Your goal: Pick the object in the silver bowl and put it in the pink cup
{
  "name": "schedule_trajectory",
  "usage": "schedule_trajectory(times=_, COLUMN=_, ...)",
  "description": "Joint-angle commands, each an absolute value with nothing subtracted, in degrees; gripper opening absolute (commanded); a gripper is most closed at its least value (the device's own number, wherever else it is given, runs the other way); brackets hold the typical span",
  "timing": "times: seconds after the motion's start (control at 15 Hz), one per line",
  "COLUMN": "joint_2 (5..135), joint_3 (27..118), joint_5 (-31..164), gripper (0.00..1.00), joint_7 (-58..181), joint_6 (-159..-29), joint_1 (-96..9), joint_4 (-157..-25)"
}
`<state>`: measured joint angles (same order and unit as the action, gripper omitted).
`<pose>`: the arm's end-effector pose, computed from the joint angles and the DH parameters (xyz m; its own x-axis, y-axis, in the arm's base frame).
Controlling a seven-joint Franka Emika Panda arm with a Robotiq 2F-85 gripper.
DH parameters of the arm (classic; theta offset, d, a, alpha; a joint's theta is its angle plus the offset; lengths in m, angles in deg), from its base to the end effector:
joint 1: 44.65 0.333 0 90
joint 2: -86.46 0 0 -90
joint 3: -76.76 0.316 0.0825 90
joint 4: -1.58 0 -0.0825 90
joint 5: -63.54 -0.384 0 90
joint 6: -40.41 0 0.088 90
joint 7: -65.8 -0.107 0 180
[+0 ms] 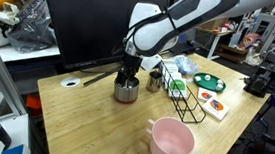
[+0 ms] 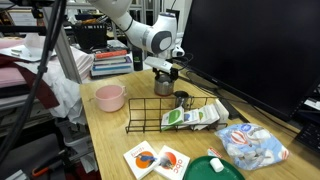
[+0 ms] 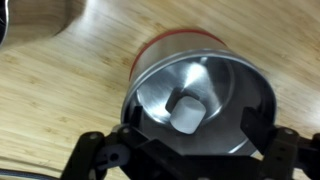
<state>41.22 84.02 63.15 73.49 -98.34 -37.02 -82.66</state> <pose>0.7156 0.1717 0.2284 0.9288 0.3266 0.1752 0.3430 -0.9366 -0.0722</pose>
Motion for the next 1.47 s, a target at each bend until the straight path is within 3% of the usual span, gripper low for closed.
schedule_trajectory(times=0.0, joint_2=40.5, joint_3=84.0, joint_5=64.1, gripper=1.00, joint_7=74.0, joint_6=-96.9, joint_1=-36.8, joint_4=-81.2)
schedule_trajectory(times=0.2, joint_2=40.2, joint_3=84.1, joint_5=64.6, gripper=0.97, joint_7=74.6, joint_6=-96.1, joint_1=-36.6, joint_4=-80.4)
schedule_trajectory(times=0.27, joint_2=40.1, joint_3=84.2, joint_5=64.7, gripper=0.73, joint_7=74.8, joint_6=-95.9, joint_1=-36.6, joint_4=-80.2)
schedule_trajectory(times=0.4, joint_2=39.9, joint_3=84.2, joint_5=64.9, gripper=0.67, joint_7=75.0, joint_6=-95.5, joint_1=-36.3, joint_4=-79.8)
schedule_trajectory(times=0.87, joint_2=38.6, joint_3=84.1, joint_5=65.2, gripper=0.20, joint_7=75.9, joint_6=-93.9, joint_1=-36.1, joint_4=-77.9)
schedule_trajectory(times=1.4, joint_2=37.0, joint_3=84.0, joint_5=66.4, gripper=0.14, joint_7=76.6, joint_6=-91.5, joint_1=-35.7, joint_4=-74.2)
